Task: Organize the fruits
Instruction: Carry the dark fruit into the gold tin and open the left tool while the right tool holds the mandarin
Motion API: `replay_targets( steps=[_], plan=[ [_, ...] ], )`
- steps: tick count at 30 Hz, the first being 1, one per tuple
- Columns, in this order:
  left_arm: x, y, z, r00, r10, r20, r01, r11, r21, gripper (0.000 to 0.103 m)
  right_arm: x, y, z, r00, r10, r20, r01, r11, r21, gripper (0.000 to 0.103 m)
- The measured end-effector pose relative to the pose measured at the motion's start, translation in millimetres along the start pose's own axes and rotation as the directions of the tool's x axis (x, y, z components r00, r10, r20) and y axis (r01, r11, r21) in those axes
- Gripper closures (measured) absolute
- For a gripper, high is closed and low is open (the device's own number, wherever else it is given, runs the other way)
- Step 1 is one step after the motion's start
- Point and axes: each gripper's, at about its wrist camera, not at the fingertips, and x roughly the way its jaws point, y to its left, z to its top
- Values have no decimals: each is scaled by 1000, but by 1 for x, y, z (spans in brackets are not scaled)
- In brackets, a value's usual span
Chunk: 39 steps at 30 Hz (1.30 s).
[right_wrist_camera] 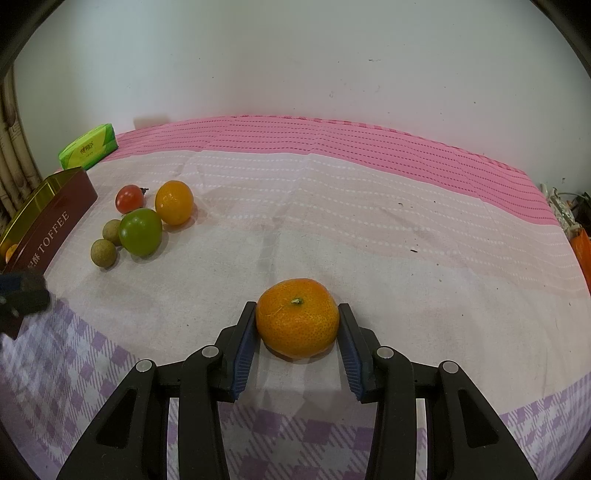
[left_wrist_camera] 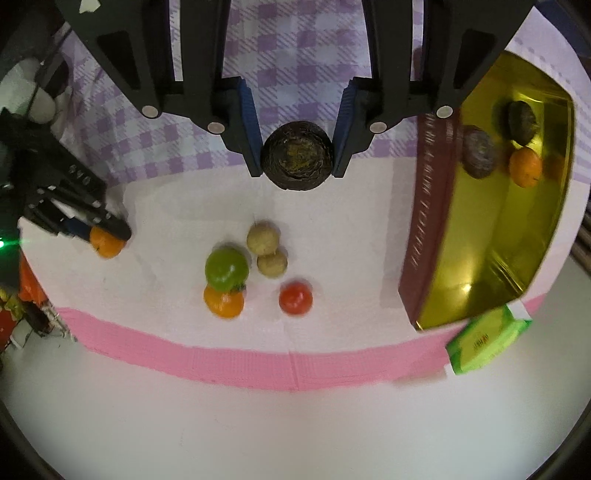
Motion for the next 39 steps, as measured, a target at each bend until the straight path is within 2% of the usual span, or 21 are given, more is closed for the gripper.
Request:
replay_targets(
  steps=[6,13,22,28,39],
  plan=[
    [-30,22,9,997,21,68,-19,999,-31,70,0,0,0,1000,0,0,0,1000,0,60],
    [-44,62,14,990,107,90,-100,992,-70,70,0,0,0,1000,0,0,0,1000,0,60],
    [-37,114,2,983,182,40,-175,976,-130,70,0,0,0,1000,0,0,0,1000,0,60],
    [-29,138,-8,981,194,-5,-192,966,-172,70,0,0,1,1000,1,-1,-1,1000,0,60],
    [-13,148,-21,979,192,-66,-202,962,-185,70,0,0,1,1000,1,-1,-1,1000,0,60]
  ],
)
